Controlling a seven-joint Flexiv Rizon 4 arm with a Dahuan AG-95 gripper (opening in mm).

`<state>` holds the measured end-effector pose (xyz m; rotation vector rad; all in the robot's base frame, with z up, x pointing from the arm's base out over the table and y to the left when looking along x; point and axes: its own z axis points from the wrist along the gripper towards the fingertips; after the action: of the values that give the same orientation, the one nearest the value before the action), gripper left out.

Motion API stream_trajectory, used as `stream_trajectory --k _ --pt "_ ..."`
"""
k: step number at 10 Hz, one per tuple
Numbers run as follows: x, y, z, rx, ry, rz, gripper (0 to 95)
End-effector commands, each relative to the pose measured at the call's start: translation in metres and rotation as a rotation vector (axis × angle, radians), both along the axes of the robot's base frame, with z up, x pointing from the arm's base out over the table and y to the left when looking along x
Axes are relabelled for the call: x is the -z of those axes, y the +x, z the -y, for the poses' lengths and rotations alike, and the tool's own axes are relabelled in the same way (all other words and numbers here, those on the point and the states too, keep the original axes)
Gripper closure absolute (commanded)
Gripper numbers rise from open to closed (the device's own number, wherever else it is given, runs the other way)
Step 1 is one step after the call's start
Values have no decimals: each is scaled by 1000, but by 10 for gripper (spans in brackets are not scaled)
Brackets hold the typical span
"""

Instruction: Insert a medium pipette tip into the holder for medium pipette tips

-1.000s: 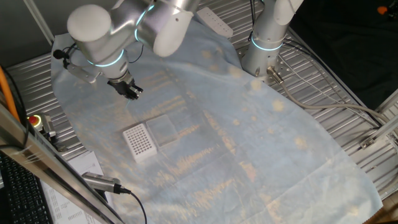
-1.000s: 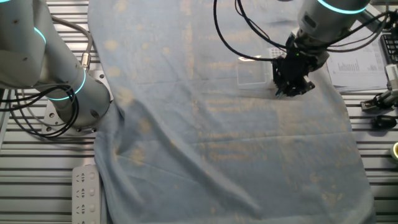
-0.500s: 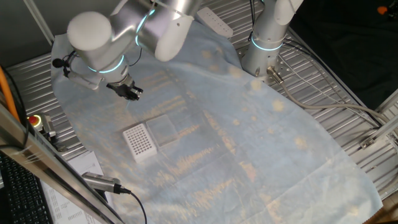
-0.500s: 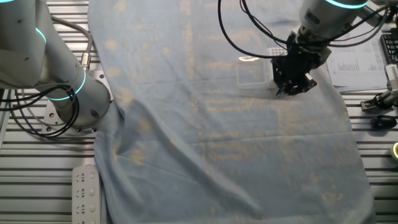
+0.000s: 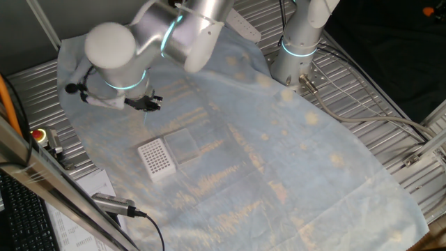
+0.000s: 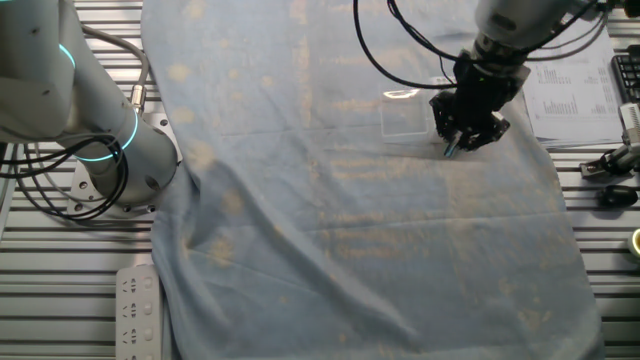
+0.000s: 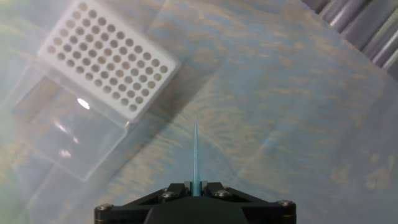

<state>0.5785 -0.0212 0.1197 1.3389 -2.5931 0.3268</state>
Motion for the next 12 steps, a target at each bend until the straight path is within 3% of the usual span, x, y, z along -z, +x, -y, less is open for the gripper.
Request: stream_trajectory --k 1,4,7,8,11,12 --pt "0 0 0 -218 -69 -62 950" --pt "-4 0 -10 -294 -83 -94 950" --pt "-18 -1 -28 -387 -109 -134 950" --pt "-19 -3 -36 -393 -105 -134 950" --pt "-18 -19 -55 -451 -146 -145 950" --pt "-18 -19 -55 -472 -158 -148 950"
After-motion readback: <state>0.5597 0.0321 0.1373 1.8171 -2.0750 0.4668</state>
